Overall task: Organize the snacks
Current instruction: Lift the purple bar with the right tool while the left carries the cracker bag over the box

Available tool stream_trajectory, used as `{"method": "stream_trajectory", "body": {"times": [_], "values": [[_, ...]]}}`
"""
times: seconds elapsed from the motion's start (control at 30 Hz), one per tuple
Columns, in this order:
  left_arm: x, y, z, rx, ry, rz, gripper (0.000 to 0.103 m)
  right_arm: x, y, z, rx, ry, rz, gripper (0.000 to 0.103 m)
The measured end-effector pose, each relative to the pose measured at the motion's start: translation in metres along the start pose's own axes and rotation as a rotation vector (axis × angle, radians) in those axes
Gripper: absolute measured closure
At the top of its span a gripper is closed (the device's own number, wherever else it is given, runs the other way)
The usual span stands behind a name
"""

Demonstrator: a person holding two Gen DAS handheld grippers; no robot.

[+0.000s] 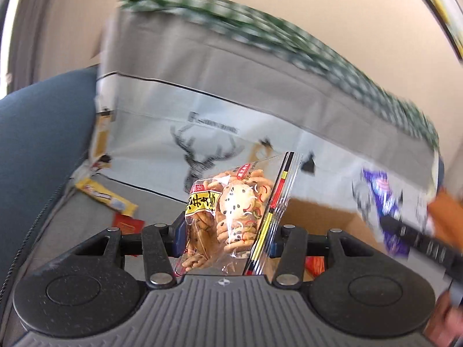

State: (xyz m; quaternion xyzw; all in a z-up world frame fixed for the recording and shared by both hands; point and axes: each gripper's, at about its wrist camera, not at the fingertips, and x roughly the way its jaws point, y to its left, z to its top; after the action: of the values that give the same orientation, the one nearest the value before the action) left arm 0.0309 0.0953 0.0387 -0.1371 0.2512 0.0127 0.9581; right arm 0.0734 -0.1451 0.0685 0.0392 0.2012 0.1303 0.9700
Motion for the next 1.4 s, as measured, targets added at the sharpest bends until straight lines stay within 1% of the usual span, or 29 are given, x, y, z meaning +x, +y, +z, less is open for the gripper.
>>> {"method": "stream_trajectory", "body": {"times": [0.07,0.17,0.3,0.43,0.57,0.7,0.8,0.93,1.23,1.4], "values": [[0.01,-0.017,-0.008,0.073,0.017,-0.017,0.049,0.0,-0.021,-0.01,0.037,0.015,-0.021,0.086],[0.016,-0.037,-0.011,0.127,-0.008,-0.061,0.049,0.002,-0.042,-0.018,0.073,0.035,-0.045,0.086],[0.024,-0.049,-0.013,0.128,-0.022,-0.105,0.049,0.004,-0.056,-0.023,0.037,0.02,-0.06,0.086],[0.032,-0.057,-0.012,0.116,-0.023,-0.14,0.049,0.006,-0.065,-0.028,0.02,0.031,-0.068,0.086],[0.038,-0.063,-0.013,0.106,-0.023,-0.171,0.049,0.004,-0.071,-0.027,0.024,0.026,-0.072,0.086],[0.04,-0.072,-0.017,0.123,-0.017,-0.19,0.049,0.005,-0.074,-0.027,0.046,0.027,-0.075,0.086],[0.038,-0.077,-0.019,0.144,-0.027,-0.205,0.049,0.006,-0.072,-0.026,0.052,0.027,-0.07,0.086],[0.035,-0.078,-0.019,0.146,-0.038,-0.225,0.048,0.007,-0.069,-0.026,0.046,0.026,-0.066,0.086],[0.034,-0.075,-0.019,0.144,-0.038,-0.24,0.048,0.01,-0.07,-0.027,0.055,0.033,-0.066,0.086],[0.034,-0.078,-0.02,0.162,-0.038,-0.243,0.048,0.011,-0.068,-0.026,0.05,0.034,-0.063,0.086]]}}
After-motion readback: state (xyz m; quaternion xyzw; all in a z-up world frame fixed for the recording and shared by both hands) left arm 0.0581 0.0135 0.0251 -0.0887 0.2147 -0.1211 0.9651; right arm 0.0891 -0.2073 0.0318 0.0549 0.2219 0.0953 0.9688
